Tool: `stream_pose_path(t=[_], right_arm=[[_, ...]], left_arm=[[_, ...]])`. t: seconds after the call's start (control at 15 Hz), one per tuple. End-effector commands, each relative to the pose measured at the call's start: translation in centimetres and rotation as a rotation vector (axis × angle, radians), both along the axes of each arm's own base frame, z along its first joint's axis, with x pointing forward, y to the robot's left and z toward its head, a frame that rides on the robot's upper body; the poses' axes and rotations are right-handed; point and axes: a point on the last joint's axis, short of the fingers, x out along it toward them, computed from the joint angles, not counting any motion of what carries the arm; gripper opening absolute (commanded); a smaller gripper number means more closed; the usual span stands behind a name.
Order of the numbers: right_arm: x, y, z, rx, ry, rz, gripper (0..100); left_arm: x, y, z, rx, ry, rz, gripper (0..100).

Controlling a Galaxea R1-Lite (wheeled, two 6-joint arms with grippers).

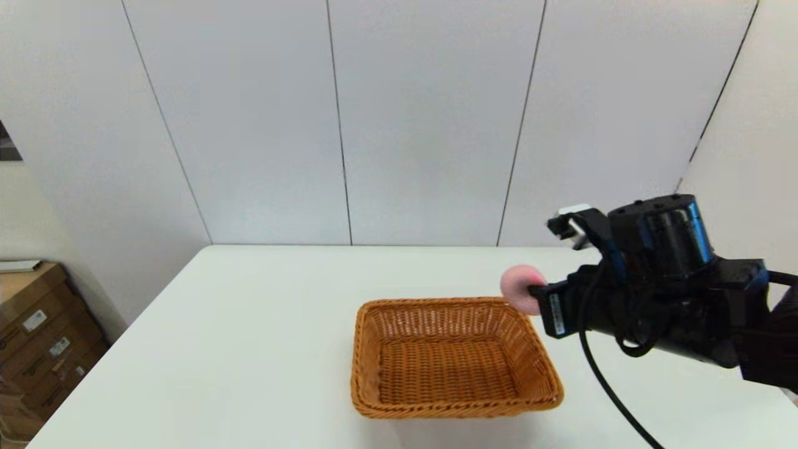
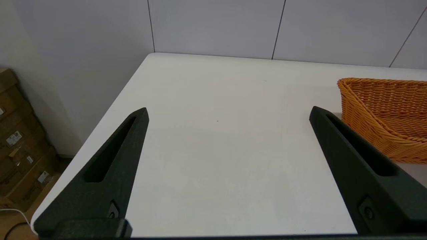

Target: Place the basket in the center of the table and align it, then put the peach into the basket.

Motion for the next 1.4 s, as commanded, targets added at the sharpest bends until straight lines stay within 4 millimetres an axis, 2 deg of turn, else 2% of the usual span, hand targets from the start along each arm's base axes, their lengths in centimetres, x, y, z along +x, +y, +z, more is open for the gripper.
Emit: stream_pose_path(t=[0.07,0.4,0.47,0.67,0.87,1.0,1.13,1.27,1.4], right_arm=[[0.3,4.1,-2.4,-0.056,0.054,0.094,0],[0.5,7.3,-4.2,-0.096,0.095,0.165,0],[0.5,7.8,-4.5,-0.108,0.098,0.169,100],[1.0,8.5,-5.0,-0.106,0.092,0.136,100],[1.6,8.0,-3.8,-0.045,0.077,0.074,100],[2.4,5.8,-1.3,0.016,0.024,0.0,100],[2.5,2.6,1.7,0.071,-0.053,-0.082,100],[1.3,-1.1,4.8,0.122,-0.144,-0.161,100],[-1.1,-3.1,6.4,0.14,-0.195,-0.184,100]], left_arm=[[0.0,0.0,0.0,-0.001,-0.001,0.0,100],[0.0,0.0,0.0,-0.002,-0.001,0.002,100],[0.0,0.0,0.0,-0.001,-0.001,0.002,100],[0.0,0.0,0.0,-0.002,-0.001,0.002,100],[0.0,0.0,0.0,-0.002,-0.001,0.002,100],[0.0,0.0,0.0,-0.002,-0.001,0.002,100],[0.0,0.0,0.0,-0.002,-0.001,0.002,100],[0.0,0.0,0.0,-0.002,-0.001,0.002,100],[0.0,0.0,0.0,-0.002,-0.001,0.002,100]])
